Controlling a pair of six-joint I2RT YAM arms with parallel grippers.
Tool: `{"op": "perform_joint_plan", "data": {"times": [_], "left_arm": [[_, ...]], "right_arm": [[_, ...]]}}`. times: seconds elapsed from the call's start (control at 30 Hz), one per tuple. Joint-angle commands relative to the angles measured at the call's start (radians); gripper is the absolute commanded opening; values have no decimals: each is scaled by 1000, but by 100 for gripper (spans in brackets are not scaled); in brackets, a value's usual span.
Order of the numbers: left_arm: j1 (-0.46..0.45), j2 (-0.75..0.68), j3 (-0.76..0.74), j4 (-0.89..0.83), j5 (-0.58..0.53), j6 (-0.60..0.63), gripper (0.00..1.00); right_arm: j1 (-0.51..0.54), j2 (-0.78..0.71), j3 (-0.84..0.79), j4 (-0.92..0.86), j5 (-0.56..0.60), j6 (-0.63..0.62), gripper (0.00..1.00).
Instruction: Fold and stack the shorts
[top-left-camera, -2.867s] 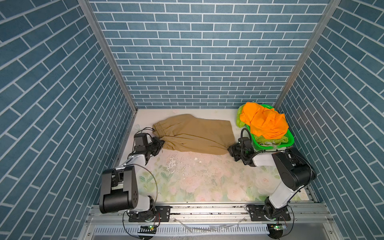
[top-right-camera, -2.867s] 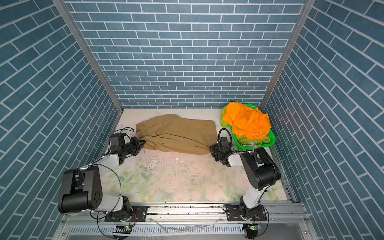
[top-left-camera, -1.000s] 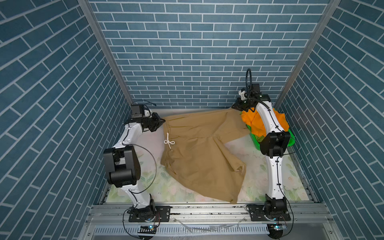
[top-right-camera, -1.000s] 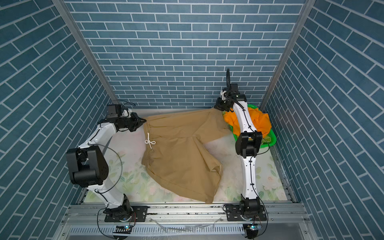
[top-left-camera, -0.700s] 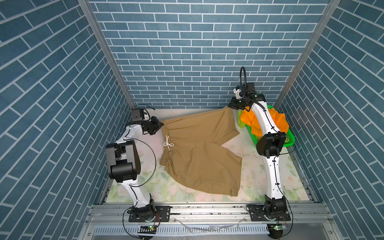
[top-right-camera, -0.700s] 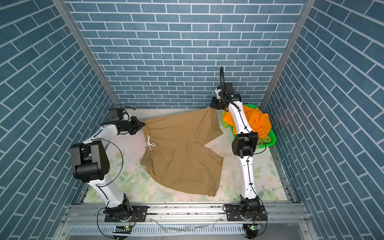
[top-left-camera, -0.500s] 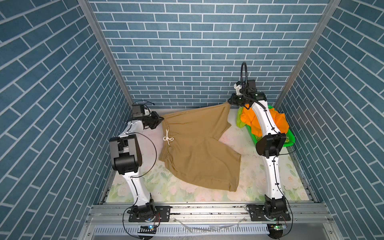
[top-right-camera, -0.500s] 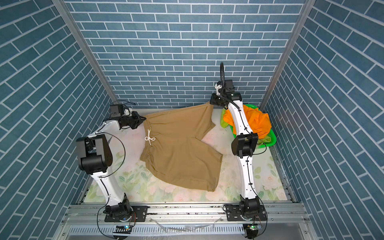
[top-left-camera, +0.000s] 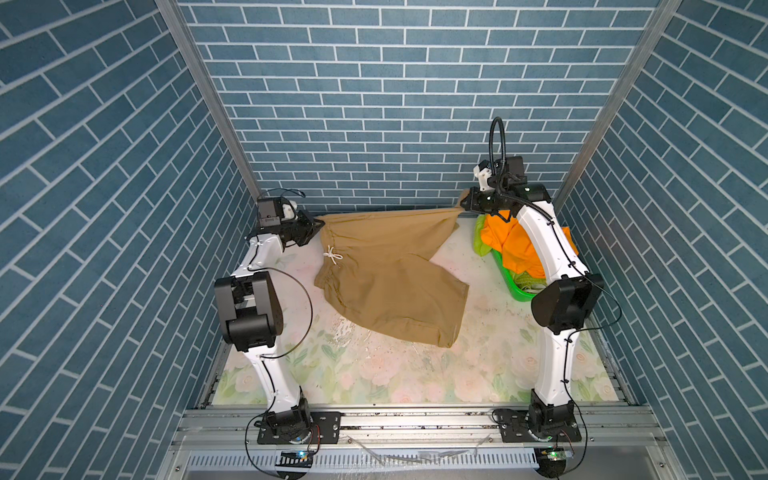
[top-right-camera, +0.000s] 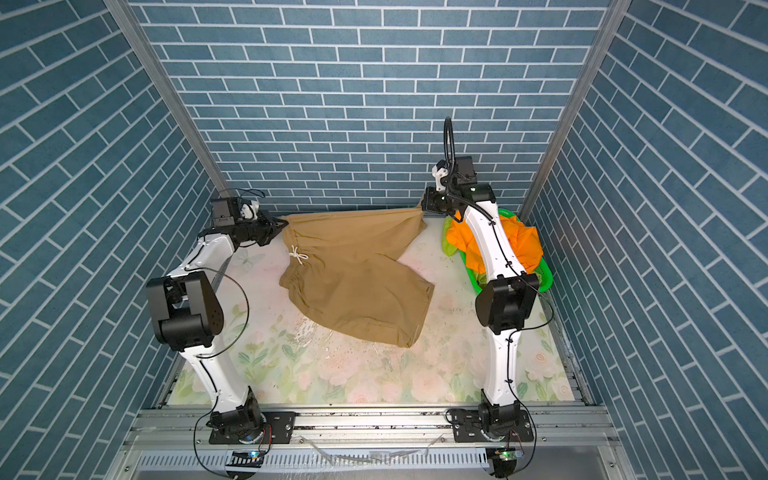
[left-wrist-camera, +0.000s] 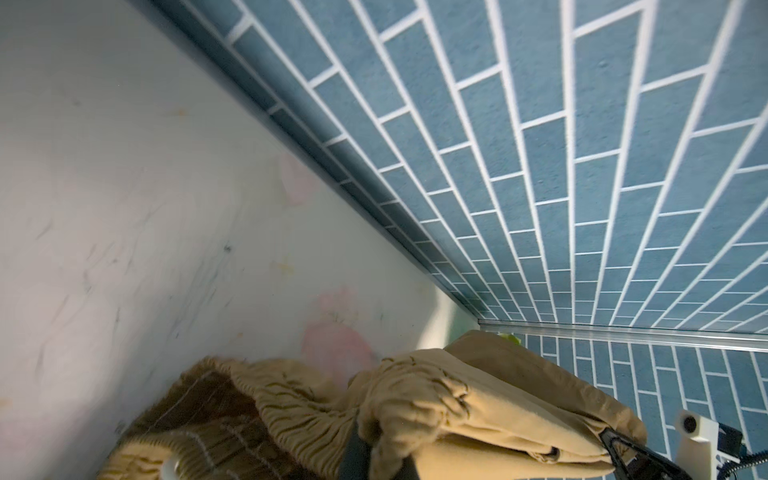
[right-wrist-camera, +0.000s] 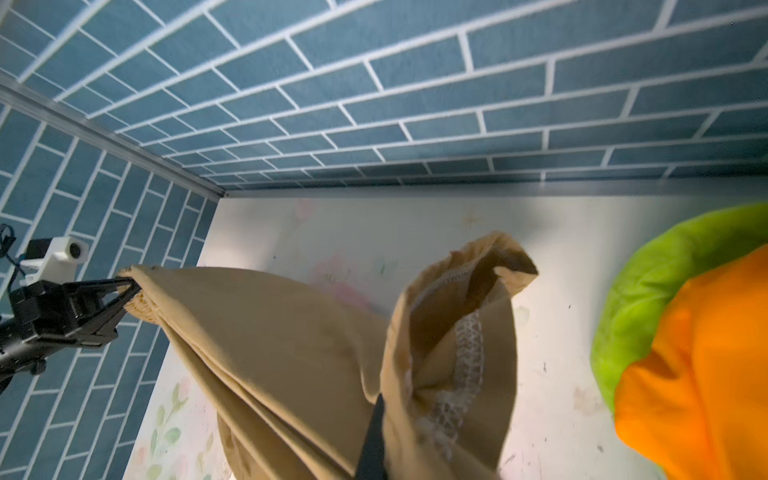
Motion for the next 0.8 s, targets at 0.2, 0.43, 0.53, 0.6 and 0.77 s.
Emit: {"op": "perform_joint_plan", "data": {"times": [0.2, 0.43, 0.53, 0.6, 0.77], "left_arm": [[107, -24, -90, 26, -150, 14, 0], [107, -1, -128, 48, -149, -5, 0], [106, 16, -150, 59, -144, -15, 0], [105, 32, -160, 69, -138, -22, 0], [105, 39, -184, 83, -144, -24, 0]], "right_arm": [[-5, -90, -307, 118, 126, 14, 0], [-6, 50, -286, 55, 116, 14, 0], [-5, 155, -209, -12, 109, 6, 6], [-6, 190, -180, -33, 111, 0, 9], [-6, 180, -188, -25, 78, -4, 29]]}}
